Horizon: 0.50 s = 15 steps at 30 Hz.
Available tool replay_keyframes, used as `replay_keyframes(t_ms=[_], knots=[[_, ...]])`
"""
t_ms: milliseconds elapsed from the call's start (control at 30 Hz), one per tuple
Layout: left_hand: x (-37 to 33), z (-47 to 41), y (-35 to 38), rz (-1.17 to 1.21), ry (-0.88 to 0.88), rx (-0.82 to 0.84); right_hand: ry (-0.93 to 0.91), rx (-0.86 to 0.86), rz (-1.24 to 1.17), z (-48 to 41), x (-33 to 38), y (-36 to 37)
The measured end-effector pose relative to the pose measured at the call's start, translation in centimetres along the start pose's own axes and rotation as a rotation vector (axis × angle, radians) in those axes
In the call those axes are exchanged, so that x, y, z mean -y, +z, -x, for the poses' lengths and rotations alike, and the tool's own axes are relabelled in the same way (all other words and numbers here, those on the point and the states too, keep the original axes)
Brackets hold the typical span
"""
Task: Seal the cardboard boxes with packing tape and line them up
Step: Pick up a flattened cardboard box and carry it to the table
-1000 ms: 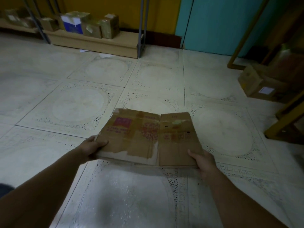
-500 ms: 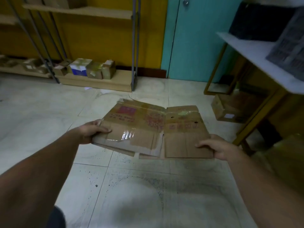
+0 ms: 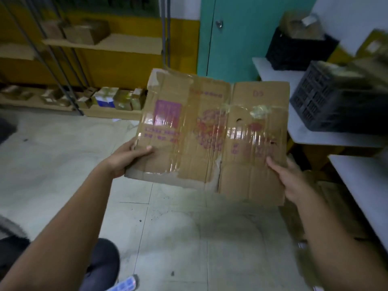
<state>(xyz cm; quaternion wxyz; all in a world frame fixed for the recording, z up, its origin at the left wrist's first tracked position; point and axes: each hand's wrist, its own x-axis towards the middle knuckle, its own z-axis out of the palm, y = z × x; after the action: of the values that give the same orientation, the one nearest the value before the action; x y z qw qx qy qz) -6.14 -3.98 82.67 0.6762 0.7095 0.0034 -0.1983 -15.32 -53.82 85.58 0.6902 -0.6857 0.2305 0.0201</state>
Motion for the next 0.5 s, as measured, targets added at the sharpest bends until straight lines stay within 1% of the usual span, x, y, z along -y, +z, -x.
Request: replay_keyframes(t_ms=[100,167,333,500], knots=[[-1.6,4.2,2.8,-0.049,0.045,-0.071,-0.017,-0.034,-0.008,5.4,0.2,-3.5],[-1.7,6.4,5.4,-0.061,0.080,-0.086,-0.029,-0.043,-0.015,8.9,-0.6,-6.0],[-1.4,9.6,11.7,-0.108,0.141,-0.004,-0.024,-0.111,-0.039,15.0,-3.6,-12.7],[-2.6,8.9,18.6,-0.206,0.131,0.084,-0.089,-0.198,-0.046,18.9,-6.0,-18.8]])
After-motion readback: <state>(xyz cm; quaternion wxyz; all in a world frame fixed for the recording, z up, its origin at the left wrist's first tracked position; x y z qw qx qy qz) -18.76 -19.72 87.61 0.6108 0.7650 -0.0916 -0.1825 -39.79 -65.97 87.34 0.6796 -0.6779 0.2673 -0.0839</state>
